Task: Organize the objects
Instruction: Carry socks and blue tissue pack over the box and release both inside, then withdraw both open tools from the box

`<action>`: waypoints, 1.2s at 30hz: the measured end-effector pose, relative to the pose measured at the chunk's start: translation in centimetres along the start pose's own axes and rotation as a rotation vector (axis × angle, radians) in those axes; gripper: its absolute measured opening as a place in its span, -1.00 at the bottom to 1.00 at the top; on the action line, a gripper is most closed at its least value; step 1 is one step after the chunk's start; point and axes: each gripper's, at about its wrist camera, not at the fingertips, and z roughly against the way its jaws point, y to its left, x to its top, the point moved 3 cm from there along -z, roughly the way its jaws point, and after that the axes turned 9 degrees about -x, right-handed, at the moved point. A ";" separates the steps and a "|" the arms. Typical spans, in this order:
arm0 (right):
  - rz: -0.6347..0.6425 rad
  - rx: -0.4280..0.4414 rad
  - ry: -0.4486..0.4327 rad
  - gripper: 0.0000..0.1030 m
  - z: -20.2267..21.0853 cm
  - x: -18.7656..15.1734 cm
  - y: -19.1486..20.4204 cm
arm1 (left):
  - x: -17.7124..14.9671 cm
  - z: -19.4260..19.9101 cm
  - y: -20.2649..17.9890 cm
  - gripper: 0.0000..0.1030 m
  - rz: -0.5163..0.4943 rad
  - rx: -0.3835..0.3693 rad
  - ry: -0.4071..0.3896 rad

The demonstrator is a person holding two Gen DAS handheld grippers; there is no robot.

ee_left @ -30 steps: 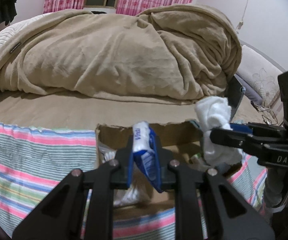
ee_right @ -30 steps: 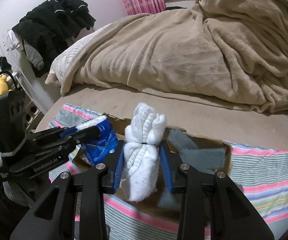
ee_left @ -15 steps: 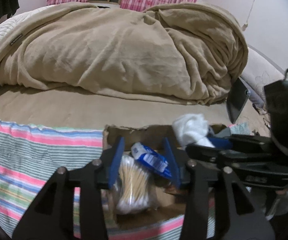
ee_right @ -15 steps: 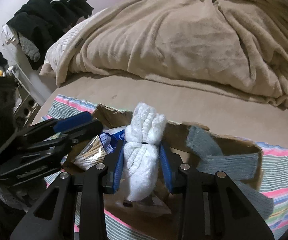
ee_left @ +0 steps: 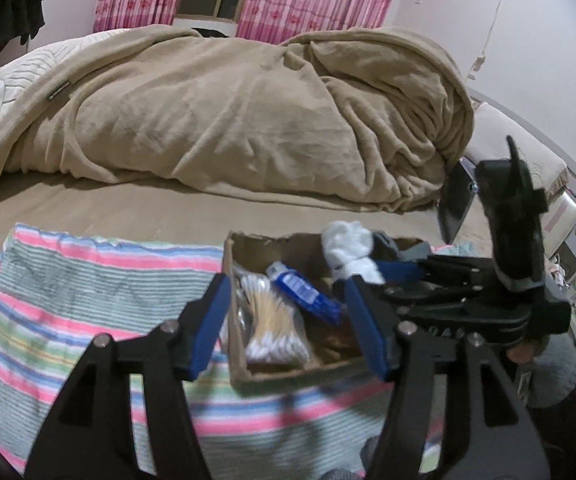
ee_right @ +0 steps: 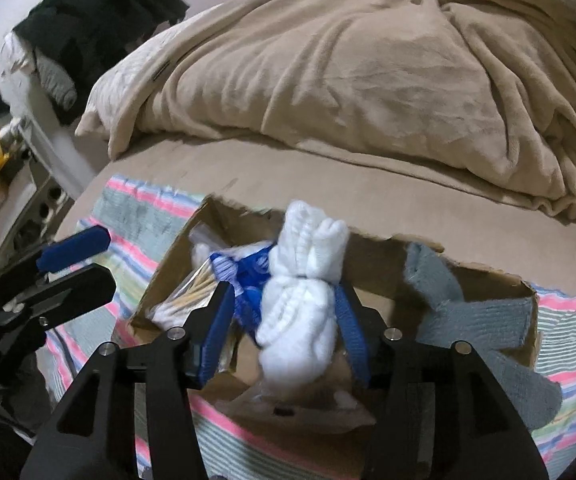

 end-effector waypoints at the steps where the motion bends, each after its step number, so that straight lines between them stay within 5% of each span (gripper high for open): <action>1: 0.012 0.005 0.005 0.06 0.0 -0.2 0.4 | -0.1 0.3 -0.1 0.19 -0.003 -0.001 -0.001; 23: -0.038 -0.074 -0.050 0.10 7.3 -4.8 -0.6 | -3.8 5.4 -2.6 0.24 -0.014 -0.004 0.010; 36: -0.066 -0.037 -0.050 0.11 9.6 -9.5 0.4 | -8.1 6.9 -3.7 0.48 0.012 0.038 0.039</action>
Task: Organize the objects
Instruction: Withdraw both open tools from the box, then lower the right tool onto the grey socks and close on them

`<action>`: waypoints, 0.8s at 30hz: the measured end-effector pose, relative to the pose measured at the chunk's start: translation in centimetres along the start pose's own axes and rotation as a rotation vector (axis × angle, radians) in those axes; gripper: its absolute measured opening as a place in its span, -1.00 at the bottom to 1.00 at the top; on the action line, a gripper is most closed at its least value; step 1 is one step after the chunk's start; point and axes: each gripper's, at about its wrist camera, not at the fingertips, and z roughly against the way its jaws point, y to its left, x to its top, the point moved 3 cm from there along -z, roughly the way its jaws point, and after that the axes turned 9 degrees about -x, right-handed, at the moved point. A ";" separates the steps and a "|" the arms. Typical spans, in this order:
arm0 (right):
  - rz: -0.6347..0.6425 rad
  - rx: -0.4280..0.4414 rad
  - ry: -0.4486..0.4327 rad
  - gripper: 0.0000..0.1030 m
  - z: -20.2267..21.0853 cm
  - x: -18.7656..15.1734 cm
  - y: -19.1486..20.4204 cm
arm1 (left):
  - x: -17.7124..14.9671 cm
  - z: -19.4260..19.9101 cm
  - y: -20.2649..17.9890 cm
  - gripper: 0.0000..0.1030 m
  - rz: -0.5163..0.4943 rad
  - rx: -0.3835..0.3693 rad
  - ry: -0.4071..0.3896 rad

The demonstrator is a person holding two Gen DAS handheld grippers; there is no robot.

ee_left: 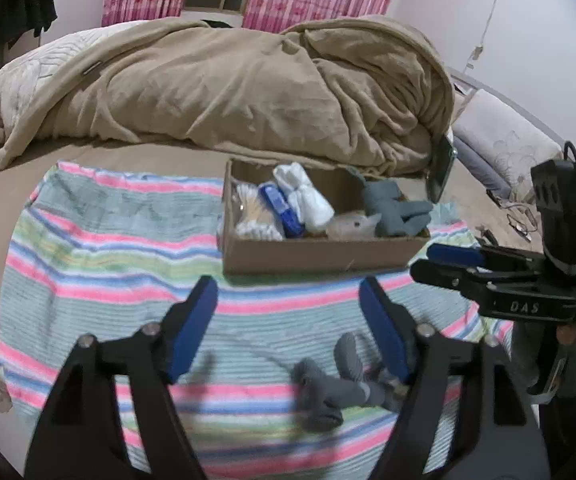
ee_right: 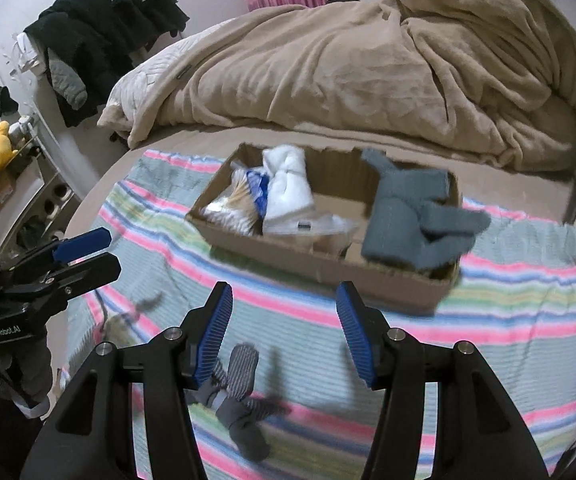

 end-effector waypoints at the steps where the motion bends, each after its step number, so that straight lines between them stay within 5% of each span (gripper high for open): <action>1: 0.000 0.003 0.005 0.11 -0.1 -0.4 0.0 | -0.4 0.0 -0.1 0.49 0.001 0.010 0.004; 24: 0.049 0.049 0.160 0.11 -3.5 -8.4 4.0 | -7.0 -0.7 1.0 0.59 0.083 0.042 0.092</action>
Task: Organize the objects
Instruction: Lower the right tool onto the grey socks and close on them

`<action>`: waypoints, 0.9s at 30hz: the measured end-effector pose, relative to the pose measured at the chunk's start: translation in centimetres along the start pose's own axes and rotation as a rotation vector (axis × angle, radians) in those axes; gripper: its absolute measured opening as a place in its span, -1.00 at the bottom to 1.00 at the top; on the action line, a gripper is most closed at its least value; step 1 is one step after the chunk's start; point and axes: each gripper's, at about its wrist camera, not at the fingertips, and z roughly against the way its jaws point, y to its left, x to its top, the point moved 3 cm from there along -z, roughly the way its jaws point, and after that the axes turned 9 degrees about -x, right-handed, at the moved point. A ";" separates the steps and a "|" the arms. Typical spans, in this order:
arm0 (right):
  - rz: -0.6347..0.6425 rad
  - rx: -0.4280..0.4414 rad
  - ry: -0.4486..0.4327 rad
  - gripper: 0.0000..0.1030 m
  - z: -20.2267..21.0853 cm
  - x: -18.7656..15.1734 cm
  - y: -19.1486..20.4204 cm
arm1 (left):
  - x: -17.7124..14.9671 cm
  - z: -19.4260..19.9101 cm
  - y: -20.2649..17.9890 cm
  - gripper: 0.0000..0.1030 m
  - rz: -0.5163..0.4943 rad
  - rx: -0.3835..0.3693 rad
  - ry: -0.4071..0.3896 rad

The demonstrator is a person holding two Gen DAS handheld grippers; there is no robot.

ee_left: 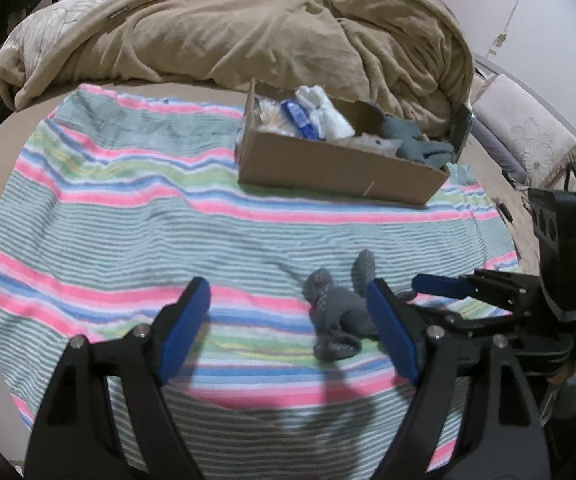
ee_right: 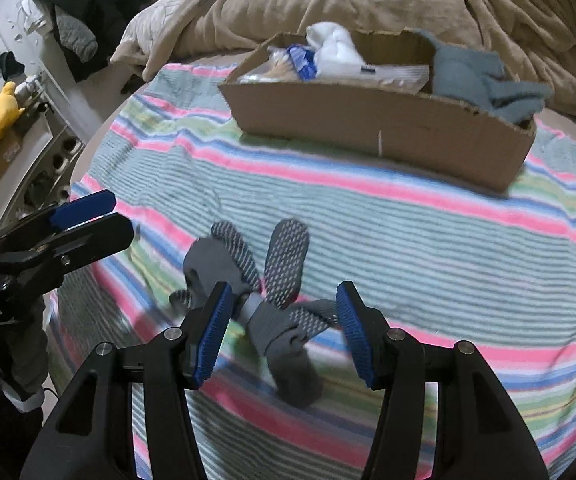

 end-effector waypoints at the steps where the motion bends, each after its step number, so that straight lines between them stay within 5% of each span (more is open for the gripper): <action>1: 0.004 0.001 0.005 0.11 -0.1 -0.2 0.2 | -0.1 0.0 0.2 0.59 0.008 -0.005 0.003; 9: 0.074 -0.036 0.046 0.08 -1.6 -1.6 1.7 | -0.5 0.1 0.6 0.59 0.038 -0.020 0.009; 16: 0.146 -0.045 0.020 -0.55 -1.2 -2.1 2.5 | -0.7 0.0 0.7 0.59 0.033 -0.013 0.016; 27: 0.149 -0.100 -0.093 -0.58 3.3 -0.3 0.6 | 0.4 0.7 0.0 0.59 -0.005 0.000 -0.009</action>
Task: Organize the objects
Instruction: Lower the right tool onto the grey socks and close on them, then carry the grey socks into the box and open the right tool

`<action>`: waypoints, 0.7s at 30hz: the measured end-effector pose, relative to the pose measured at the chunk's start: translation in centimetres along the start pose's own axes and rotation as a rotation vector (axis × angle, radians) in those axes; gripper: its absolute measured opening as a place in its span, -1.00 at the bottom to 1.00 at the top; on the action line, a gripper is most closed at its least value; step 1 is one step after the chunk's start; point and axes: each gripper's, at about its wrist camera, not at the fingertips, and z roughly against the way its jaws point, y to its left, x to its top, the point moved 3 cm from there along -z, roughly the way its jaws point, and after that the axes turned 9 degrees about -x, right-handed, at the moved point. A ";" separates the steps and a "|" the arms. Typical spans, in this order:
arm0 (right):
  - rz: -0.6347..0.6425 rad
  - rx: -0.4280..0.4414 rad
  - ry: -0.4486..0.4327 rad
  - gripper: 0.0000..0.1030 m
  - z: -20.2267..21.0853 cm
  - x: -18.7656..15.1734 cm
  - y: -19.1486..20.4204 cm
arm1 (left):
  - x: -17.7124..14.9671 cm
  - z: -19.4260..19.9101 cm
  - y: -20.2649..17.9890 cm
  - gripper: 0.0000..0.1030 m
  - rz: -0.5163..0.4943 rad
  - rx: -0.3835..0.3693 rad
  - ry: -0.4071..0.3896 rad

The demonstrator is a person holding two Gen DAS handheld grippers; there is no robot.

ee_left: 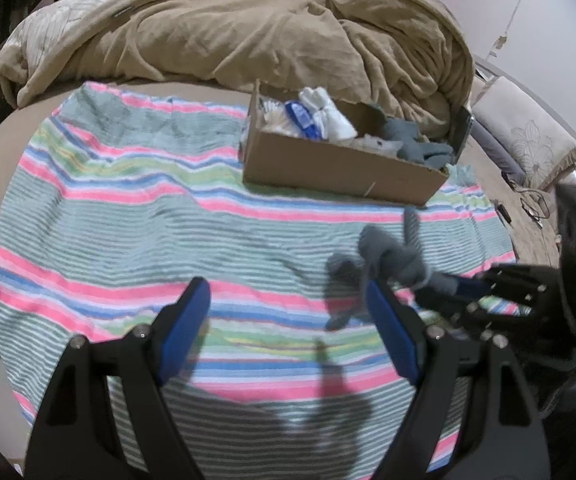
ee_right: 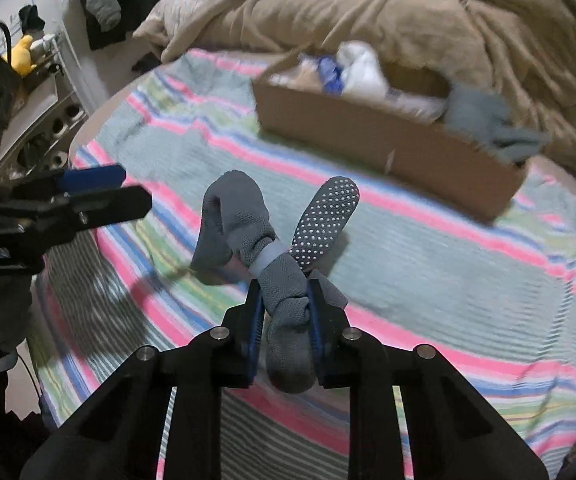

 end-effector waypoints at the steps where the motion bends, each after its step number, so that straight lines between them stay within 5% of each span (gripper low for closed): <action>1: -0.003 -0.006 -0.012 -0.58 0.5 0.3 -0.4 | 0.2 0.1 -0.1 0.59 -0.006 0.001 -0.005; 11: -0.035 -0.087 -0.119 -0.58 3.8 4.2 -4.9 | 2.4 0.3 -1.1 0.59 -0.050 0.004 -0.036; 21: -0.057 -0.121 -0.141 -0.57 2.7 8.3 -8.0 | 5.6 -0.8 -1.3 0.59 -0.105 0.042 -0.062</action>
